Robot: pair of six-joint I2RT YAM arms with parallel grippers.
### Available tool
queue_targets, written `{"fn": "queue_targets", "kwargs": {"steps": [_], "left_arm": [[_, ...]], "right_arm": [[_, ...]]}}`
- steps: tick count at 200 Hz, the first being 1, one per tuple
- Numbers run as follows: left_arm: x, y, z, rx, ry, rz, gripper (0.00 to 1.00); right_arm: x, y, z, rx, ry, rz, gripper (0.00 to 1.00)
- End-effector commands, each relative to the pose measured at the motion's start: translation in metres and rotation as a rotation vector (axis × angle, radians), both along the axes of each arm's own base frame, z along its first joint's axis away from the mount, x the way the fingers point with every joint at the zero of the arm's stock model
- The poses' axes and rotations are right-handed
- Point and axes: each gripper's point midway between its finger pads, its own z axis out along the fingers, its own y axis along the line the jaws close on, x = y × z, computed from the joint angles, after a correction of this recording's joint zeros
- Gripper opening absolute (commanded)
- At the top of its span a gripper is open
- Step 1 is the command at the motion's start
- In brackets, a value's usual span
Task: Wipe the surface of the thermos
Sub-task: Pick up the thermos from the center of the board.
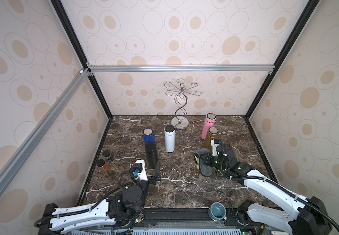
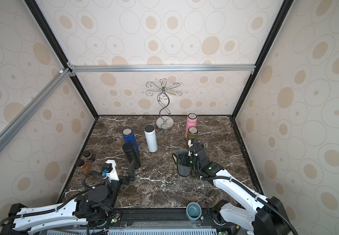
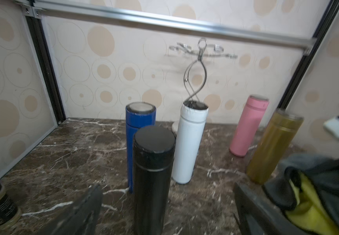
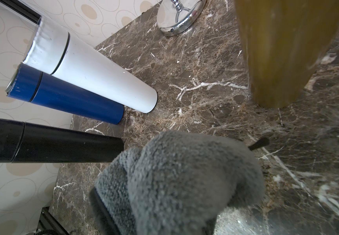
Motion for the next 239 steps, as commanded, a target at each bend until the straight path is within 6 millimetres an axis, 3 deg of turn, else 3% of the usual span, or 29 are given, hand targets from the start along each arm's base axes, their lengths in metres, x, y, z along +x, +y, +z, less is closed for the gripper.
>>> {"fn": "queue_targets", "kwargs": {"steps": [1, 44, 89, 153, 239], "left_arm": [[0.02, 0.003, 0.0, -0.008, 0.056, 0.038, 1.0], [0.038, 0.007, -0.017, -0.039, 0.076, 0.002, 1.0], [0.056, -0.005, -0.033, -0.081, 0.081, -0.104, 1.0], [0.071, 0.002, -0.058, -0.099, 0.088, -0.078, 1.0], [0.084, 0.008, -0.063, -0.067, 0.01, -0.007, 1.0]], "right_arm": [[0.008, 0.007, 0.017, 0.034, -0.044, 0.012, 0.0], [0.007, 0.006, 0.02, 0.036, -0.053, 0.012, 0.0], [0.008, 0.005, 0.02, 0.031, -0.058, 0.01, 0.0], [0.007, 0.003, 0.022, 0.031, -0.063, 0.005, 0.0], [0.008, 0.0, 0.022, 0.028, -0.067, -0.002, 0.0]]}}
